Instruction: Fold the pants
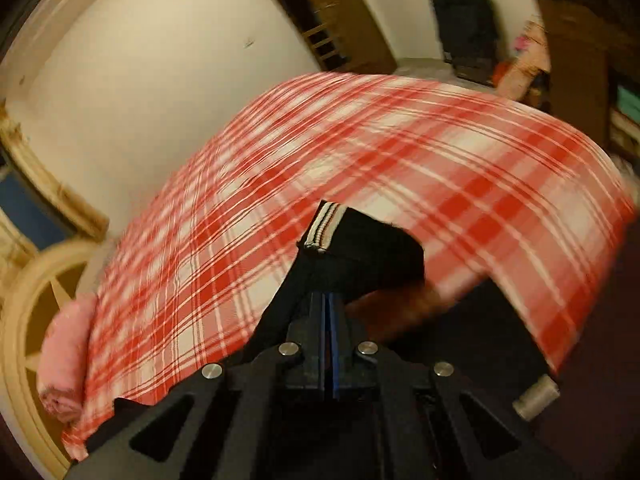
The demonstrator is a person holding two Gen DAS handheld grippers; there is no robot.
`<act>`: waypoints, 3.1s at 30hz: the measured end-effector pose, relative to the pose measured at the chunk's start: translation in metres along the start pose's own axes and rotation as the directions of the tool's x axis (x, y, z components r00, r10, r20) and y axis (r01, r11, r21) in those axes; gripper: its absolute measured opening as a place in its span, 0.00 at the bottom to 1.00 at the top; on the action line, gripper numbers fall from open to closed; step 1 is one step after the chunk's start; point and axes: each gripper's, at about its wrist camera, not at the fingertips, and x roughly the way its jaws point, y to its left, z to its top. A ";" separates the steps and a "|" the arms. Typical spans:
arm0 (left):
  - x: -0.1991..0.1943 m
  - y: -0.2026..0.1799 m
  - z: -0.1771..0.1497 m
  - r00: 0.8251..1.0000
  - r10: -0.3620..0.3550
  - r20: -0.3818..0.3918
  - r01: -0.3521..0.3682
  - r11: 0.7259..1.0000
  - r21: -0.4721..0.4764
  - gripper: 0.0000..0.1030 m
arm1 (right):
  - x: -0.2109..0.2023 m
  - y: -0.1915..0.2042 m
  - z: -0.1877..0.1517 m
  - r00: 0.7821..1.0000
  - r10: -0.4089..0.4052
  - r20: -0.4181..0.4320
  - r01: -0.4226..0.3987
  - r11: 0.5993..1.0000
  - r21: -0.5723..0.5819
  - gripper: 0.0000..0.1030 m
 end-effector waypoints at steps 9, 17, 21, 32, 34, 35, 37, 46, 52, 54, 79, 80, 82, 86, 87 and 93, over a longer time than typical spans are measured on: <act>0.002 -0.002 0.007 1.000 -0.014 0.000 0.014 0.998 0.055 1.00 | -0.013 -0.067 -0.052 0.995 -0.071 -0.073 0.075 0.996 0.049 0.02; -0.011 -0.006 0.017 1.000 -0.002 0.007 0.001 0.995 0.102 0.99 | -0.061 -0.100 -0.029 0.960 -0.279 0.015 0.277 0.956 0.098 0.03; -0.038 -0.024 0.028 0.993 -0.097 0.065 0.090 0.990 0.110 0.99 | -0.058 -0.079 -0.001 0.978 -0.207 0.038 0.209 0.977 -0.050 0.51; -0.080 -0.140 0.008 0.928 -0.372 0.024 0.347 0.885 0.312 0.99 | 0.056 -0.050 0.012 0.946 -0.320 -0.043 0.289 0.899 -0.329 0.80; -0.083 -0.157 0.001 0.917 -0.400 -0.004 0.379 0.865 0.330 0.99 | 0.070 -0.053 0.009 0.949 -0.300 -0.101 0.252 0.908 -0.334 0.54; -0.086 -0.162 -0.001 0.912 -0.409 -0.012 0.388 0.857 0.339 0.99 | 0.074 -0.053 0.006 0.944 -0.304 -0.125 0.246 0.906 -0.345 0.22; -0.090 -0.176 -0.006 0.905 -0.424 -0.022 0.401 0.835 0.377 0.99 | 0.072 -0.048 0.004 0.944 -0.317 -0.091 0.259 0.883 -0.391 0.14; -0.104 -0.196 -0.020 0.906 -0.423 -0.009 0.376 0.794 0.478 0.99 | 0.011 -0.078 0.005 0.984 -0.153 -0.091 0.131 0.969 -0.208 0.21; -0.097 -0.199 -0.020 0.901 -0.432 -0.035 0.399 0.796 0.455 0.99 | -0.024 -0.056 -0.044 0.987 -0.051 -0.149 0.026 0.986 -0.164 0.63; -0.097 -0.199 -0.022 0.893 -0.447 -0.045 0.418 0.792 0.445 0.99 | -0.019 -0.046 -0.060 0.978 -0.062 -0.201 0.025 0.983 -0.180 0.63; -0.100 -0.176 -0.023 0.887 -0.461 -0.024 0.431 0.809 0.400 0.99 | 0.029 -0.018 -0.111 0.926 -0.285 -0.247 0.231 0.946 -0.227 0.50; -0.099 -0.177 -0.023 0.886 -0.463 -0.029 0.435 0.807 0.400 0.99 | 0.030 -0.016 -0.111 0.931 -0.274 -0.239 0.222 0.949 -0.222 0.50; -0.100 -0.178 -0.025 0.886 -0.462 -0.028 0.431 0.802 0.414 0.99 | 0.034 -0.021 -0.111 0.940 -0.227 -0.256 0.183 0.965 -0.187 0.48; -0.100 -0.175 -0.023 0.889 -0.457 -0.019 0.424 0.807 0.412 0.99 | 0.032 -0.019 -0.110 0.957 -0.215 -0.194 0.179 0.965 -0.190 0.10; -0.100 -0.174 -0.023 0.889 -0.458 -0.020 0.426 0.809 0.405 0.99 | 0.029 -0.022 -0.109 0.962 -0.194 -0.192 0.162 0.972 -0.170 0.06; -0.097 -0.170 -0.021 0.887 -0.461 -0.025 0.433 0.811 0.393 0.99 | 0.008 -0.023 -0.109 0.967 -0.172 -0.185 0.139 0.974 -0.179 0.05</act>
